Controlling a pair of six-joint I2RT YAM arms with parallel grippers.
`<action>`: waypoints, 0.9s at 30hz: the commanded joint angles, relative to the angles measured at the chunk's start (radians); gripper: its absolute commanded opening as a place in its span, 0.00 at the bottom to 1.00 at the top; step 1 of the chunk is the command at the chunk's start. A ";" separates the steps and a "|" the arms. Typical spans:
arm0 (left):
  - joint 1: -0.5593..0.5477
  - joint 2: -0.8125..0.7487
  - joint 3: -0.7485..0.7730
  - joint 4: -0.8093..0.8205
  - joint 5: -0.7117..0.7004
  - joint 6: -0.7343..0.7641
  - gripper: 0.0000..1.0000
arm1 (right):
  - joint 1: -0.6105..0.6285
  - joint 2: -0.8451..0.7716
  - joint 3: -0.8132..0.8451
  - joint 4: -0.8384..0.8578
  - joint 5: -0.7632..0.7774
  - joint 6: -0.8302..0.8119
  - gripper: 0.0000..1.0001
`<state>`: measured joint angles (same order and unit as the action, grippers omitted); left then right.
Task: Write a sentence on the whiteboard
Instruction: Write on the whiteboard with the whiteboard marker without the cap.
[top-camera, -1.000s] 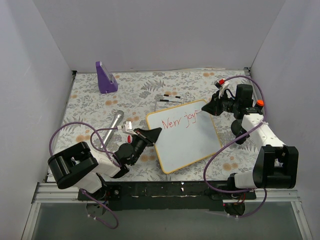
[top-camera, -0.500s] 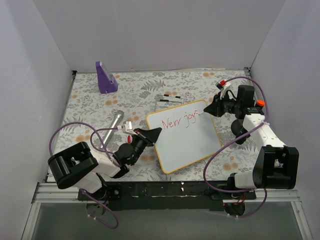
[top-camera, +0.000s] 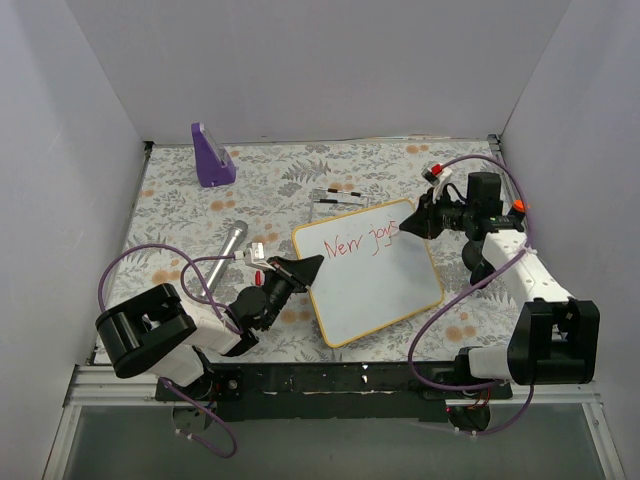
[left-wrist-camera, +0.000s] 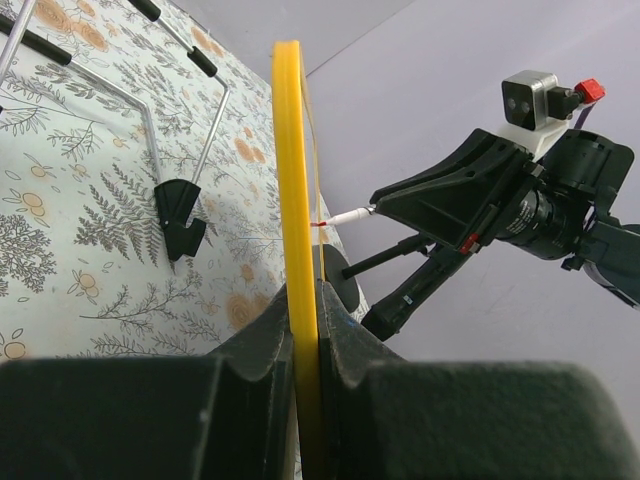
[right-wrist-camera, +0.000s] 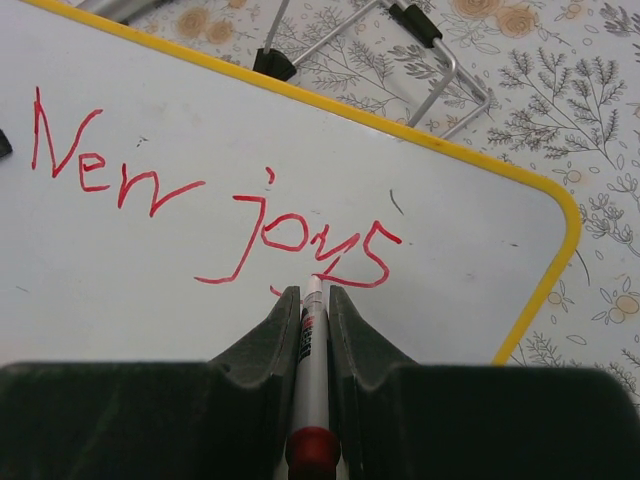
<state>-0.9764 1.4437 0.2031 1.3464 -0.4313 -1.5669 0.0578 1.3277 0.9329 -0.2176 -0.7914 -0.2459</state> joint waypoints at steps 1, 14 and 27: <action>-0.007 0.003 -0.005 0.255 0.039 0.120 0.00 | 0.010 -0.074 0.070 -0.026 -0.029 0.013 0.01; -0.008 -0.002 0.007 0.231 0.042 0.114 0.00 | 0.033 -0.220 0.061 -0.063 -0.184 -0.001 0.01; -0.008 -0.011 0.042 0.174 0.000 0.094 0.00 | 0.277 -0.260 0.017 -0.134 -0.204 -0.165 0.01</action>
<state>-0.9771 1.4429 0.2173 1.3430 -0.4297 -1.5642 0.3107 1.0969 0.9504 -0.3344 -0.9733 -0.3496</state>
